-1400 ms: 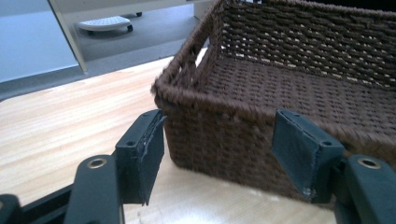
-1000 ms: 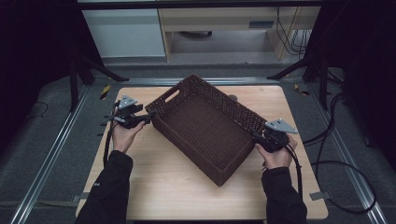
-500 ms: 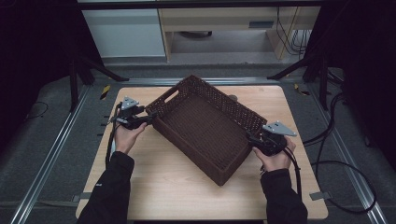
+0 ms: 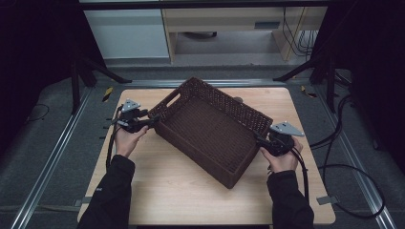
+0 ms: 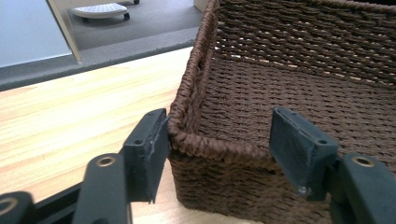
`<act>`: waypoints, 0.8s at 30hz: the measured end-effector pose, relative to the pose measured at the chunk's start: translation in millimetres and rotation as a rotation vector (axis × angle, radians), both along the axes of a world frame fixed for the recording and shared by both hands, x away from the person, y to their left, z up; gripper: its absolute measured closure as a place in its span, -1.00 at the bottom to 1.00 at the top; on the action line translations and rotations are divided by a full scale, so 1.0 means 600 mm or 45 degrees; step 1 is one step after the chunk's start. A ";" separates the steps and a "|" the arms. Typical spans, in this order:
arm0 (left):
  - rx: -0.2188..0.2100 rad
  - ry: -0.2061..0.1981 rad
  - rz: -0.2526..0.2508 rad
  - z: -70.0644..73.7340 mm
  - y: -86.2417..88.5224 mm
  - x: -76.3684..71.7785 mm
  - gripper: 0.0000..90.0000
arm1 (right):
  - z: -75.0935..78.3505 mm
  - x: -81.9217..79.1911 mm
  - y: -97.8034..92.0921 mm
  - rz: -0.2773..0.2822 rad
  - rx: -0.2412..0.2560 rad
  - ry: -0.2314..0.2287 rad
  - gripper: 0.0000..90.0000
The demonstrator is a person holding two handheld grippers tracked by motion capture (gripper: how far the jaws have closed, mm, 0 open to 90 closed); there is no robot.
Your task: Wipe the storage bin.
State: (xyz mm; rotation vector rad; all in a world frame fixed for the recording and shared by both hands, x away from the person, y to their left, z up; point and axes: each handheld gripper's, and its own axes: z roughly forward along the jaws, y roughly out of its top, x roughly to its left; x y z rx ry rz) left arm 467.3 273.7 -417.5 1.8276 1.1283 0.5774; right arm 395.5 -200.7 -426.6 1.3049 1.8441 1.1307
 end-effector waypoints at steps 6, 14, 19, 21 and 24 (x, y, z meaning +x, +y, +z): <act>0.035 -0.012 -0.002 0.004 -0.004 -0.017 -0.13 | 0.006 -0.022 0.010 0.052 0.032 0.007 -0.14; 0.014 -0.019 0.003 0.009 0.005 -0.006 -0.10 | -0.007 -0.011 0.013 0.048 -0.003 0.026 -0.08; 0.010 0.015 -0.043 -0.005 0.002 -0.003 -0.03 | -0.007 0.001 0.011 0.032 -0.034 0.017 -0.04; 0.004 0.024 -0.056 -0.004 0.006 -0.008 -0.03 | -0.005 0.000 0.010 0.036 -0.033 0.019 -0.03; 0.000 0.030 -0.065 -0.002 0.009 -0.021 -0.01 | 0.002 -0.012 0.011 0.060 -0.006 -0.002 -0.08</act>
